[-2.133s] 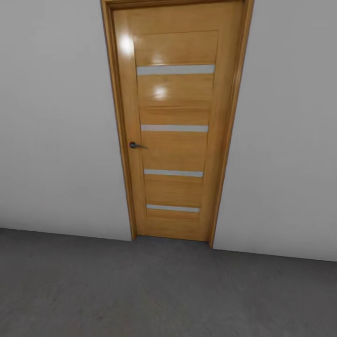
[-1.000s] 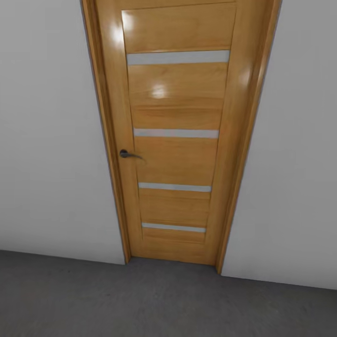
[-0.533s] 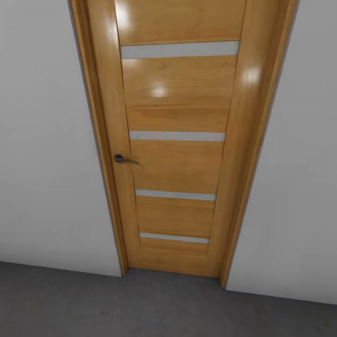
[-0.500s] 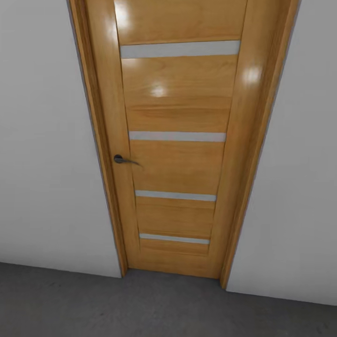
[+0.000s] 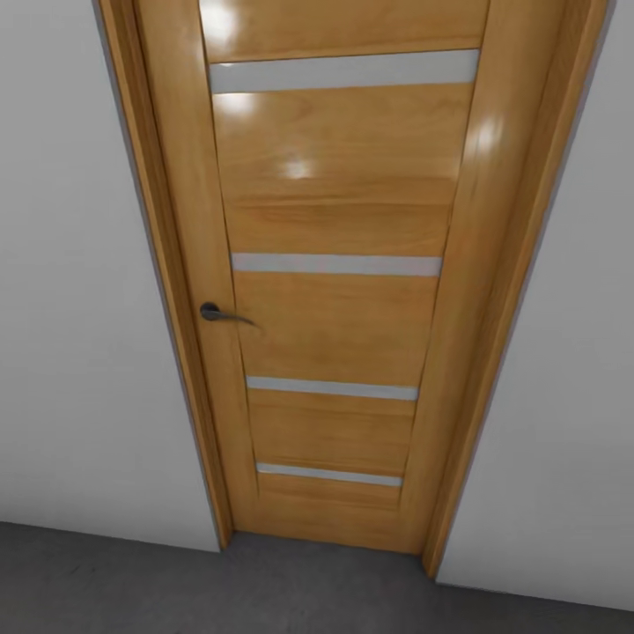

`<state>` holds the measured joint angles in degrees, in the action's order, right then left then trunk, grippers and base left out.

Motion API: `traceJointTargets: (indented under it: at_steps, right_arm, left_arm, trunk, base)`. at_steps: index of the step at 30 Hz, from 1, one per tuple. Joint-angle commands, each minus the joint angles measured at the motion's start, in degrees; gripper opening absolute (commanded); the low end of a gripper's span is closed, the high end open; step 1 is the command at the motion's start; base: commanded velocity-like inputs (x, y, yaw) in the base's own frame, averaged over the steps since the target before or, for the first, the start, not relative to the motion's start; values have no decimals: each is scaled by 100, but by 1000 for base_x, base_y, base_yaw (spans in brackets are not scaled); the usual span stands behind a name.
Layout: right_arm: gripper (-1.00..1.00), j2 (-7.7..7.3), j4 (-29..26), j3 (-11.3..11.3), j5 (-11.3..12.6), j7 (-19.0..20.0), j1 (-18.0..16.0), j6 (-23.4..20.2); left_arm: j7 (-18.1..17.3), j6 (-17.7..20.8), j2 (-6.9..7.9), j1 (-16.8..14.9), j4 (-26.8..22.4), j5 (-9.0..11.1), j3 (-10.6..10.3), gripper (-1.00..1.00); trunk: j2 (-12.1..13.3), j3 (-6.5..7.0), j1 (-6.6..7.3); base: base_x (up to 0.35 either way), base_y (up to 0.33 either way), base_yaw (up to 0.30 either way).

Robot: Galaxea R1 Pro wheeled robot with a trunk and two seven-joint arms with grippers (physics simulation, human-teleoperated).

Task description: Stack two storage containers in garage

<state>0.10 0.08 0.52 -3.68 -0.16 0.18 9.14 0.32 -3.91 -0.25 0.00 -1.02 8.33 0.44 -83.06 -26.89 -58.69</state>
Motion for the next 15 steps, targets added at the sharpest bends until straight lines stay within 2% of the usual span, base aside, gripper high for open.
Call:
traceJointTargets:
  at_steps: [1,15]
  right_arm:
    - [100,0,1,9,-39,-2,0,18]
    - [100,-7,1,-59,-102,7,0,14]
  left_arm:
    - [3,-15,-1,0,-2,40,0,100]
    - [3,-69,0,0,-2,36,21,100]
  trunk:
    - [-2,-4,-4]
    - [-2,-4,-4]
  base:
    - [322,0,0]
    - [322,0,0]
